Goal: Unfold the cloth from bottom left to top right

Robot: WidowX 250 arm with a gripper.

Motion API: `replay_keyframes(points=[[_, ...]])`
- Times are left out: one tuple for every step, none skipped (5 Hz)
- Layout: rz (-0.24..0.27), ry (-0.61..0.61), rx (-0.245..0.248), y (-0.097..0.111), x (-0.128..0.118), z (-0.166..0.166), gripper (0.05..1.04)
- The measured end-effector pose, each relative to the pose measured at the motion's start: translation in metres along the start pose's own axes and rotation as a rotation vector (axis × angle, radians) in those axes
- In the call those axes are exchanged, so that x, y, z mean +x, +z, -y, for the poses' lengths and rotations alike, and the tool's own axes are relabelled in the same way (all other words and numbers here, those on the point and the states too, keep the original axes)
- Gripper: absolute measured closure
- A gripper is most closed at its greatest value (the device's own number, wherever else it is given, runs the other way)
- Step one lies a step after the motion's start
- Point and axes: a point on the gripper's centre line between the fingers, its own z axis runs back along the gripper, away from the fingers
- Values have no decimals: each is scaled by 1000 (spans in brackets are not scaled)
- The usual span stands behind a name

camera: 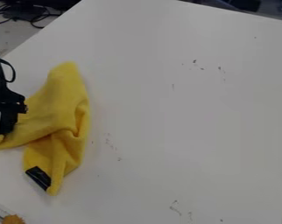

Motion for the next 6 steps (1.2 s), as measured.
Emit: replay_keyframes(points=[[5, -9, 1, 0, 1, 0, 724], [-9, 2, 9, 0, -1, -1, 930], [9, 0, 24, 9, 2, 0, 1011], [75, -9, 25, 34, 12, 13, 1016], [109, -70, 18, 59, 21, 37, 1016], [128, -128, -14, 81, 22, 67, 1016]])
